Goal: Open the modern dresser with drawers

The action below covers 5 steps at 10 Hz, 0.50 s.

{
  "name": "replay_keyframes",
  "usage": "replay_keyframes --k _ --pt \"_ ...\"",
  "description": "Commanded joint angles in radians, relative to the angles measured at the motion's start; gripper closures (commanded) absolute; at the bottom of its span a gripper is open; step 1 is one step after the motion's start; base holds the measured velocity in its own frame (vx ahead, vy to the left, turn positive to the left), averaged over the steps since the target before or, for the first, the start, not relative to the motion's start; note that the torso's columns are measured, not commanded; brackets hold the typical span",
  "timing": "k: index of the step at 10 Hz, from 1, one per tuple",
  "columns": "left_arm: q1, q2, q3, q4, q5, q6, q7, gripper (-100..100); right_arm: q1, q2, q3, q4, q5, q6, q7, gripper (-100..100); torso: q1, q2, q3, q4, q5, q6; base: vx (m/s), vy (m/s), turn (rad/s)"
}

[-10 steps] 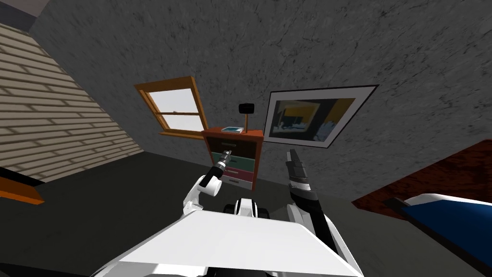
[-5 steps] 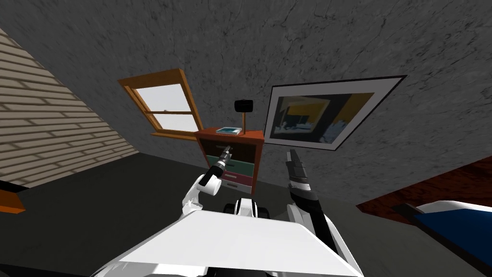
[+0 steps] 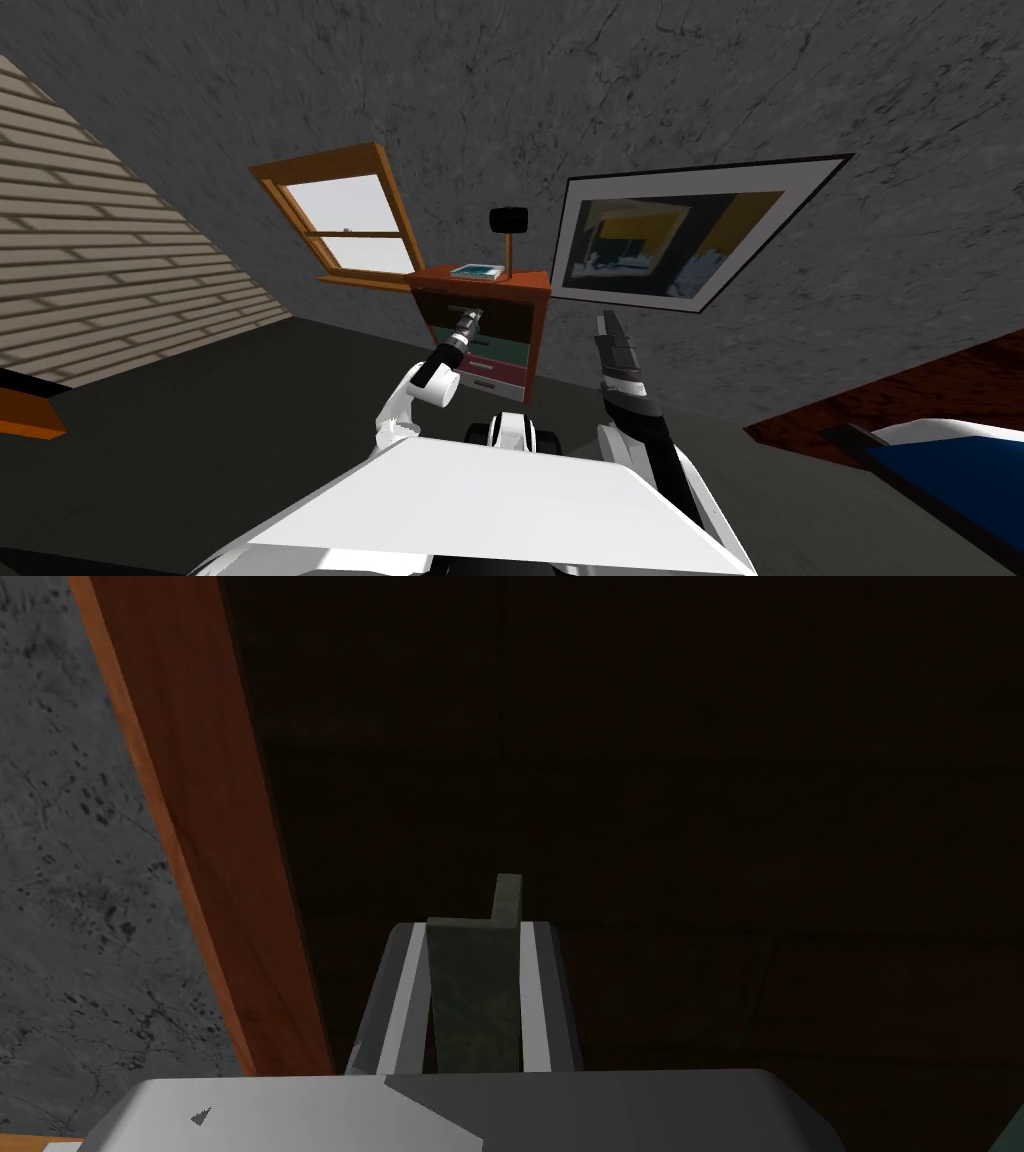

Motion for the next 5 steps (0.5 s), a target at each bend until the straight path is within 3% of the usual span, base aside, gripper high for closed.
replay_keyframes --k 1,5 --pt "0.019 0.009 -0.008 -0.022 0.002 0.009 0.002 100 0.0 0.0 0.0 0.0 0.0 0.0 0.0 0 -0.001 -0.001 -0.001 0.0 0.0 0.0 -0.227 0.019 0.023" --pt "0.038 0.016 -0.017 -0.033 0.005 0.012 0.003 100 0.0 0.0 0.0 0.0 0.0 0.0 0.0 0 -0.001 -0.006 -0.004 -0.001 -0.001 -0.001 -0.145 0.028 0.015"
